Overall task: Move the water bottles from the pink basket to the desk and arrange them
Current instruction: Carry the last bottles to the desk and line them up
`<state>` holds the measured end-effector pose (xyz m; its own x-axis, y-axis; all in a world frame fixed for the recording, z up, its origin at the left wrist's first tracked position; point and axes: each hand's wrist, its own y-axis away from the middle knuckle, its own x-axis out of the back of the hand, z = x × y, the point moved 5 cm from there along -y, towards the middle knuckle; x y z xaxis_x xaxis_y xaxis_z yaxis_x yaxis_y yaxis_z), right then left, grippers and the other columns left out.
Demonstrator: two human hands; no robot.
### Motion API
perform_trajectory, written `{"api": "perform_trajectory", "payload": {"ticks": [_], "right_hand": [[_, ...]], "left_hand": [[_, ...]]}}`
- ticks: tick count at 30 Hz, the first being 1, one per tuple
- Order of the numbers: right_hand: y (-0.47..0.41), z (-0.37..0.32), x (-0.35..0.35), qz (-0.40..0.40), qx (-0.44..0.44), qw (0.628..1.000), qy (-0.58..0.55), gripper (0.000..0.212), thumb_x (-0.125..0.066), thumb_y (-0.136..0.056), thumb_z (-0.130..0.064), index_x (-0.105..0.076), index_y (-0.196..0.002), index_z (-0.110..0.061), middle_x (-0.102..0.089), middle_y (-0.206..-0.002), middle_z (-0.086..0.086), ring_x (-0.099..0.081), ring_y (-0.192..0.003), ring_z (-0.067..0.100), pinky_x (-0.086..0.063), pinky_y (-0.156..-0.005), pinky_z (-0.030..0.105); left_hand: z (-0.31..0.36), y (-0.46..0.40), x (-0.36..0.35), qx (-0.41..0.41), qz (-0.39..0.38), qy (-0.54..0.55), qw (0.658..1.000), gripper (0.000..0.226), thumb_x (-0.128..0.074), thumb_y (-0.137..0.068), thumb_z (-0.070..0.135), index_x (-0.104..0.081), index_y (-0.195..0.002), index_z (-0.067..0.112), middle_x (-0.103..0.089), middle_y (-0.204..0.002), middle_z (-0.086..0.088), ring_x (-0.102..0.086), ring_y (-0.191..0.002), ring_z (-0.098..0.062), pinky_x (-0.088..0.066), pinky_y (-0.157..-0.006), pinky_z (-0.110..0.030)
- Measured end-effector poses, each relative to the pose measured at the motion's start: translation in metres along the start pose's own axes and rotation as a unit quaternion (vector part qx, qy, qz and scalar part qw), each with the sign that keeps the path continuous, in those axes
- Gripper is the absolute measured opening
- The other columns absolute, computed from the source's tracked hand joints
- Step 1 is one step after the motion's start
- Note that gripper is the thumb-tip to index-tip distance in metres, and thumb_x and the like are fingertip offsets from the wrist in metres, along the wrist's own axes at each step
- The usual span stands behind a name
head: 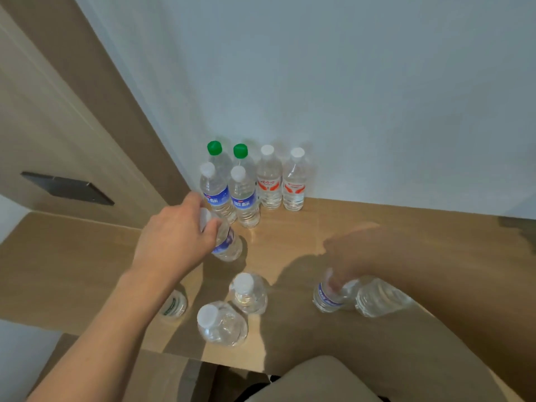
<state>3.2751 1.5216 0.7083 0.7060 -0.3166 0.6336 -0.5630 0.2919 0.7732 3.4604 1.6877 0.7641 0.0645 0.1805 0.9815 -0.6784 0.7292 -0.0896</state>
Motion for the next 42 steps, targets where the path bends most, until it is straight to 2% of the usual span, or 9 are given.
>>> {"api": "perform_trajectory", "payload": {"ticks": [6, 11, 14, 18, 25, 30, 35, 38, 42], "right_hand": [[-0.004, 0.002, -0.008, 0.033, 0.029, 0.999, -0.001, 0.051, -0.071, -0.083, -0.04, -0.059, -0.125, -0.014, -0.062, -0.123, 0.006, -0.059, -0.112, 0.026, -0.05, -0.082, 0.034], [-0.013, 0.006, 0.004, 0.068, 0.066, 0.995, 0.016, 0.043, -0.059, -0.09, -0.032, -0.056, -0.13, -0.018, -0.06, -0.13, 0.003, -0.06, -0.113, 0.026, -0.049, -0.08, 0.034], [-0.016, 0.01, 0.013, 0.076, 0.067, 0.995, 0.007, 0.04, -0.059, -0.091, -0.03, -0.055, -0.128, -0.015, -0.064, -0.113, 0.003, -0.06, -0.098, 0.024, -0.046, -0.073, 0.033], [-0.022, 0.015, 0.028, 0.115, 0.072, 0.991, -0.013, 0.022, -0.058, -0.091, -0.027, -0.049, -0.109, -0.018, -0.045, -0.078, -0.004, -0.049, -0.082, 0.022, -0.036, -0.059, 0.029], [-0.04, 0.025, 0.074, 0.18, 0.072, 0.979, -0.06, 0.021, -0.055, -0.087, -0.022, -0.037, -0.077, -0.025, -0.045, -0.076, -0.004, -0.045, -0.071, 0.018, -0.034, -0.054, 0.026], [-0.057, 0.026, 0.102, 0.237, 0.084, 0.966, -0.052, 0.018, -0.052, -0.092, -0.023, -0.036, -0.085, -0.023, -0.04, -0.072, -0.004, -0.043, -0.064, 0.016, -0.027, -0.049, 0.027], [-0.082, 0.029, 0.11, 0.286, 0.093, 0.952, -0.057, 0.022, -0.052, -0.091, -0.023, -0.047, -0.111, -0.013, -0.054, -0.084, 0.003, -0.052, -0.074, 0.026, -0.04, -0.058, 0.031], [-0.093, 0.03, 0.115, 0.284, 0.102, 0.951, -0.066, 0.024, -0.055, -0.087, -0.021, -0.046, -0.108, -0.015, -0.062, -0.095, 0.007, -0.059, -0.082, 0.03, -0.051, -0.068, 0.037], [-0.102, 0.031, 0.117, 0.265, 0.103, 0.957, -0.051, 0.019, -0.054, -0.089, -0.023, -0.041, -0.101, -0.019, -0.063, -0.097, 0.006, -0.061, -0.086, 0.028, -0.053, -0.072, 0.038]], "left_hand": [[0.032, -0.018, -0.001, -0.069, -0.003, 0.013, 0.998, 0.031, -0.055, -0.091, 0.046, -0.052, -0.105, 0.018, -0.067, -0.086, -0.009, -0.062, -0.085, -0.038, -0.041, -0.062, -0.038], [0.047, -0.028, -0.002, -0.098, -0.014, 0.016, 0.995, 0.03, -0.057, -0.09, 0.046, -0.052, -0.104, 0.021, -0.061, -0.079, -0.005, -0.062, -0.082, -0.037, -0.034, -0.059, -0.035], [0.052, -0.033, -0.001, -0.118, -0.022, 0.021, 0.992, 0.029, -0.058, -0.09, 0.047, -0.053, -0.103, 0.022, -0.057, -0.075, 0.0, -0.058, -0.073, -0.029, -0.034, -0.057, -0.034], [0.054, -0.04, -0.001, -0.144, -0.033, 0.029, 0.989, 0.028, -0.057, -0.091, 0.046, -0.054, -0.105, 0.022, -0.058, -0.072, 0.002, -0.049, -0.066, -0.019, -0.036, -0.055, -0.032], [0.055, -0.061, -0.013, -0.172, -0.061, 0.033, 0.983, 0.025, -0.056, -0.092, 0.043, -0.051, -0.108, 0.024, -0.058, -0.079, 0.005, -0.059, -0.074, -0.02, -0.038, -0.059, -0.032], [0.059, -0.079, -0.026, -0.207, -0.08, 0.032, 0.975, 0.025, -0.056, -0.094, 0.036, -0.051, -0.114, 0.023, -0.063, -0.099, 0.002, -0.061, -0.086, -0.021, -0.04, -0.066, -0.032], [0.059, -0.103, -0.047, -0.225, -0.1, 0.01, 0.969, 0.028, -0.053, -0.095, 0.037, -0.049, -0.118, 0.022, -0.062, -0.103, 0.0, -0.06, -0.087, -0.024, -0.049, -0.072, -0.038], [0.059, -0.118, -0.059, -0.224, -0.119, 0.004, 0.967, 0.029, -0.052, -0.096, 0.036, -0.049, -0.12, 0.021, -0.062, -0.104, -0.002, -0.06, -0.089, -0.025, -0.049, -0.073, -0.039], [0.062, -0.129, -0.073, -0.229, -0.129, 0.0, 0.965, 0.027, -0.051, -0.097, 0.037, -0.047, -0.119, 0.021, -0.061, -0.102, -0.003, -0.059, -0.087, -0.026, -0.049, -0.072, -0.039]]}}
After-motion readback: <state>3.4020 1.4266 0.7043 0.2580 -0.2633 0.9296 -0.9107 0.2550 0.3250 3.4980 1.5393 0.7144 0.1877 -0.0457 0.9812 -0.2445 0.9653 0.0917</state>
